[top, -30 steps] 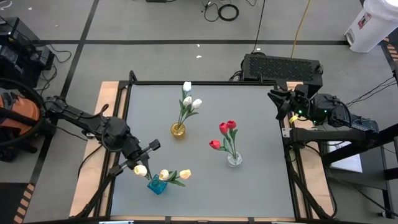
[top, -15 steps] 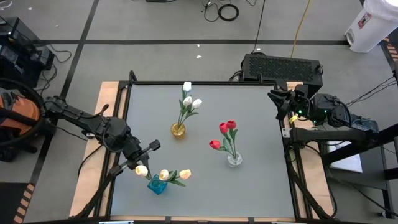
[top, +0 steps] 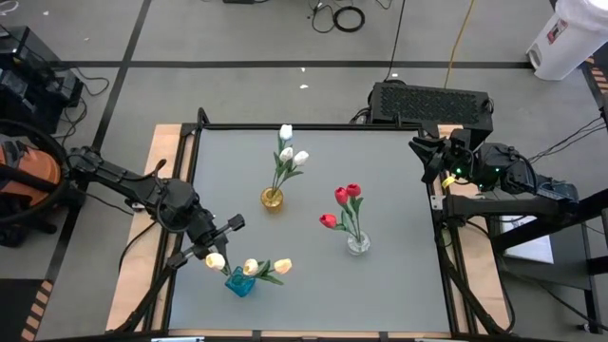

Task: Sort flowers into vase by color
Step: Put the yellow tulip into the blue vase

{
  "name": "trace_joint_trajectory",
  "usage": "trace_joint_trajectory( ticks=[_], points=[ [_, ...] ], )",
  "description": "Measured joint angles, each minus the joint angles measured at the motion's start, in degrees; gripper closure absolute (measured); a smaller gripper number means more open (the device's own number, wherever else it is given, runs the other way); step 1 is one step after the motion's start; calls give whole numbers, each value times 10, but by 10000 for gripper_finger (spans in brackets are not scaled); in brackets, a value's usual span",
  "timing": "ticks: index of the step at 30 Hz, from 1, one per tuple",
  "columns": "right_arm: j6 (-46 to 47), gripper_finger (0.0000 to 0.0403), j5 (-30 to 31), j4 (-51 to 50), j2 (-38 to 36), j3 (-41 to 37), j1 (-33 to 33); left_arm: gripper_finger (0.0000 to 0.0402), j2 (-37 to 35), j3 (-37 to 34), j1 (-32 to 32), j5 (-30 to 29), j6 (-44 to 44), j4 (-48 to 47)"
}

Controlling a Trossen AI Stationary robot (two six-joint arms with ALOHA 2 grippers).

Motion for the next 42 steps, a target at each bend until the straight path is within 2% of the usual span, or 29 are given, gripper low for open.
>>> trace_joint_trajectory(
  ticks=[10,15,29,42],
  points=[
    [0,298,0,0,0,0,0,314,0,0,0,11,-1,0],
    [0,298,0,0,0,0,0,295,0,0,0,15,-2,-3],
    [0,298,0,0,0,0,0,289,0,0,0,19,-16,-13],
    [0,298,0,0,0,0,0,288,0,0,0,33,-63,-32]
  ],
)
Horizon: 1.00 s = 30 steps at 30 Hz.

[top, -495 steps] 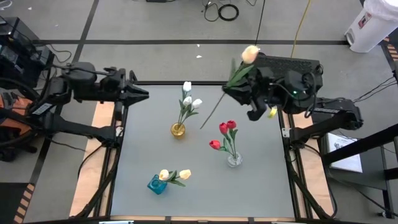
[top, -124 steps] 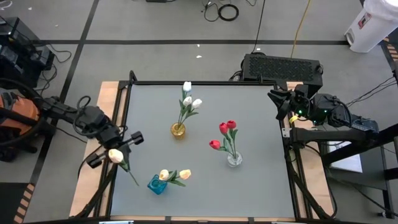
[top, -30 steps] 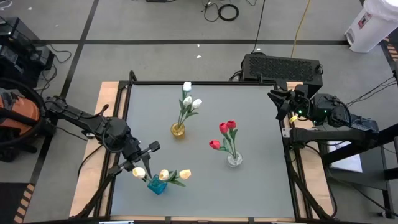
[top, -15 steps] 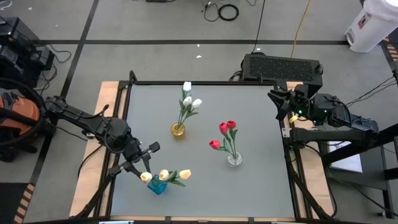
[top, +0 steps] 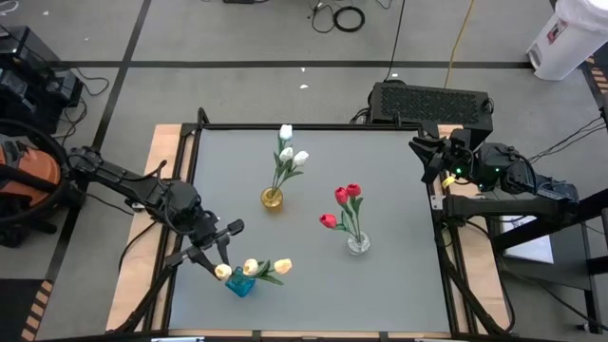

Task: Sort flowers into vase by color
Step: Put the yellow tulip into the blue vase

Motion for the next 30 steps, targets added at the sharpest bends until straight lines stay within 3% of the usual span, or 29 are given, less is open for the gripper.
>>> trace_joint_trajectory(
  ticks=[15,30],
  points=[
    [0,298,0,0,0,0,0,189,-1,0,0,30,-28,-45],
    [0,298,0,0,0,0,0,182,-26,0,0,13,-25,-170]
  ],
)
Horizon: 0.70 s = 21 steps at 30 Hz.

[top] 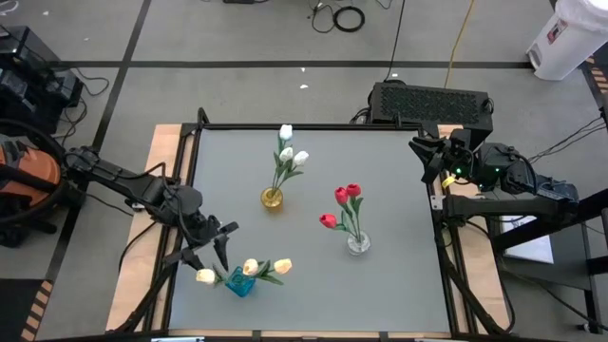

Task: Sort flowers into vase by color
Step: Put the yellow tulip into the blue vase

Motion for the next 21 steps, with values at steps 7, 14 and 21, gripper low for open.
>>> trace_joint_trajectory(
  ticks=[7,14,21],
  points=[
    [0,298,0,0,0,0,0,182,-30,0,0,-44,3,-27],
    [0,298,0,0,0,0,0,182,-64,0,0,-79,3,-69],
    [0,298,0,0,0,0,0,182,-99,0,0,-120,2,-102]
  ],
)
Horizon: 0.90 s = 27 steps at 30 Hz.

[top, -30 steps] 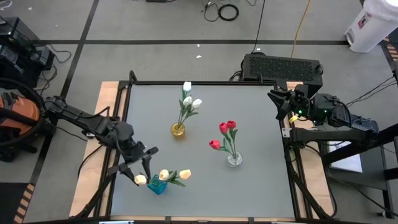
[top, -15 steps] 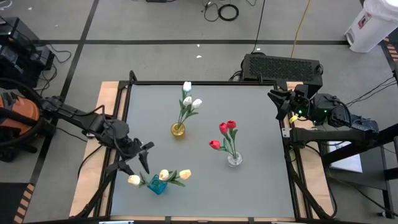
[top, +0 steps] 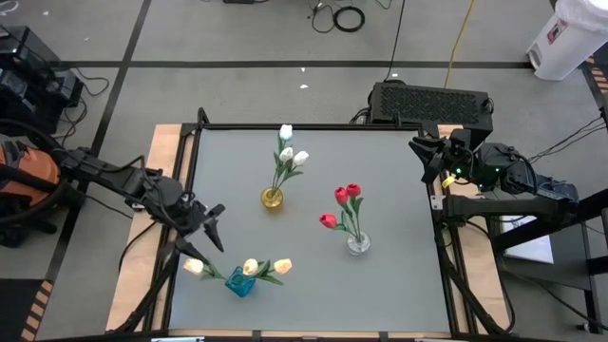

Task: Sort flowers into vase by color
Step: Put the yellow tulip into the blue vase, then return to Home Position

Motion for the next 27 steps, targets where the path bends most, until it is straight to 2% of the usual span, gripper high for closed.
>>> trace_joint_trajectory(
  ticks=[15,27],
  points=[
    [0,298,0,0,0,0,0,182,-84,0,0,-115,-1,-51],
    [0,298,0,0,0,0,0,183,-210,0,0,-228,1,-51]
  ],
)
